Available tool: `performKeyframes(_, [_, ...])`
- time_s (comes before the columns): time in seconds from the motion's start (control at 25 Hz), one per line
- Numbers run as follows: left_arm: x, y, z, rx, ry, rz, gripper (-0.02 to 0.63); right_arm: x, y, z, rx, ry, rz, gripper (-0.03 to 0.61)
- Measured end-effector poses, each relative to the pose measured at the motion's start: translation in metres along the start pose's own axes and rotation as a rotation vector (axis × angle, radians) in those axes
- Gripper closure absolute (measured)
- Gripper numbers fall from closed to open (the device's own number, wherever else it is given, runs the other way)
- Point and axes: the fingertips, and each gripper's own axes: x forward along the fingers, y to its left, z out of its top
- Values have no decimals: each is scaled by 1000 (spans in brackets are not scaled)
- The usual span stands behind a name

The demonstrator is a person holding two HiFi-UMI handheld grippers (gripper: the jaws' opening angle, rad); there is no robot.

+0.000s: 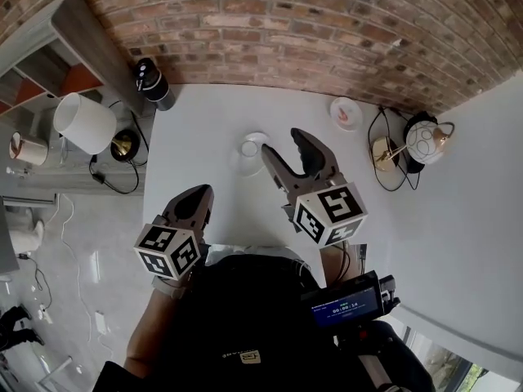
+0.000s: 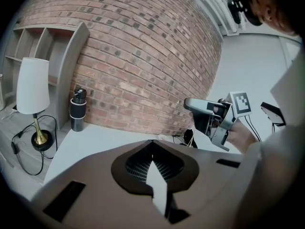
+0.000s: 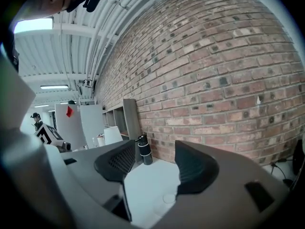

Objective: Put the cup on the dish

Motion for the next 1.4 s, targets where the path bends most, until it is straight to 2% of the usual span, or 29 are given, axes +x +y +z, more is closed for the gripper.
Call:
performKeyframes(0.2, [10,-12,14,23,-12,-53,609,-22,0,17,3,-52,-16,320])
performKeyframes(0.28, [15,-17,18,32,-16,-72,609,-32,-2,22,24,-77,-23,353])
performKeyframes(0.8, [32,-47,35,66,-43,-159,609,-83,-14,47,75,-206,-51,411])
performKeyframes(1.08, [31,-47,36,68,-42,-158,609,-87,-10,52,124,-244,-7,411])
performKeyframes(1.4, [27,-35,40,38,-59,-120,609,-80,-11,52,131,-246,4,411])
